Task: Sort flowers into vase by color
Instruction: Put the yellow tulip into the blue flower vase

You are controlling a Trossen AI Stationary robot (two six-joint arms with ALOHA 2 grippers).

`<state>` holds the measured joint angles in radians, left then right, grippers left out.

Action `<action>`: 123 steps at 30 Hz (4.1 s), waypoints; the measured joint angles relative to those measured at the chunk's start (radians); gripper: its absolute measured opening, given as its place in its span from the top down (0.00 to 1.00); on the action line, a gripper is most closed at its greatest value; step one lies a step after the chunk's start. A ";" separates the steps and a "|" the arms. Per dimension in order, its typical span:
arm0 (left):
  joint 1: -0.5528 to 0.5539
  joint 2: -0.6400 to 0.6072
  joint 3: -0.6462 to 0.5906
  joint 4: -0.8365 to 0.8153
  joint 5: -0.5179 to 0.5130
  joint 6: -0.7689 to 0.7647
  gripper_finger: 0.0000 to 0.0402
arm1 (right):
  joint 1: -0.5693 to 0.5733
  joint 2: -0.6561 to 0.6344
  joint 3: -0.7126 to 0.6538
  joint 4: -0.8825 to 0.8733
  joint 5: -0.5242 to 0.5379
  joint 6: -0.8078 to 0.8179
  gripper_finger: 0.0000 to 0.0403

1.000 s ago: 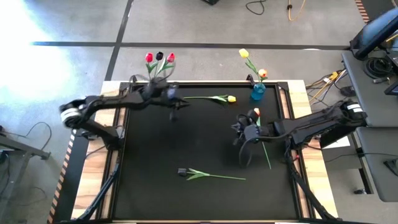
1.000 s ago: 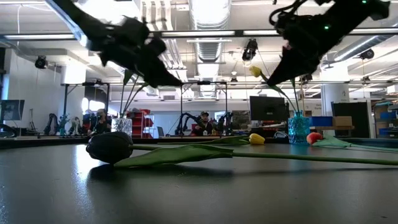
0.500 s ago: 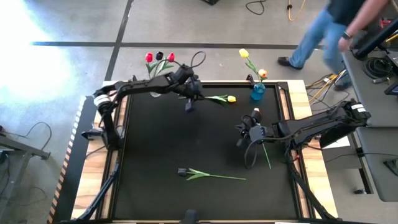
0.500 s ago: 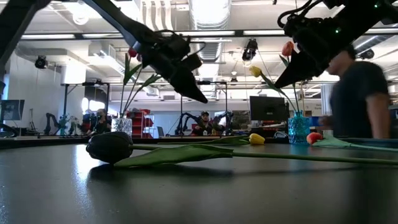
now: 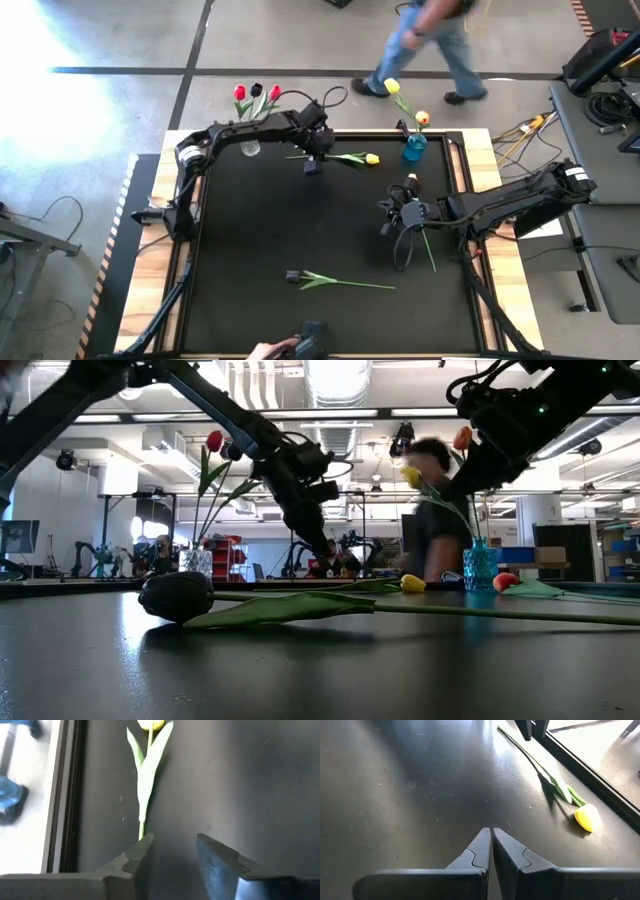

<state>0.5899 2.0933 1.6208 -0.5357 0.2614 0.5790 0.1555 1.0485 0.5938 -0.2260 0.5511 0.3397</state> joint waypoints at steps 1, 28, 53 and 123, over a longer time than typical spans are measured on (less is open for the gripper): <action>0.004 0.011 0.012 -0.017 -0.003 0.005 0.66 | 0.000 0.000 0.000 0.000 0.000 0.000 0.97; 0.057 0.150 0.067 -0.102 -0.114 0.039 0.71 | 0.002 0.000 0.000 0.017 0.000 -0.003 0.97; 0.074 0.053 0.064 -0.122 -0.054 -0.010 1.00 | 0.002 0.000 0.001 0.032 0.000 0.000 0.97; -0.132 -0.214 0.045 0.615 0.458 -0.327 1.00 | -0.126 0.000 0.140 1.116 0.154 -0.818 0.69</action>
<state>0.4575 1.8793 1.6657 0.0796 0.7193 0.2520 0.0291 1.0489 0.7341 0.8901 0.7053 -0.4780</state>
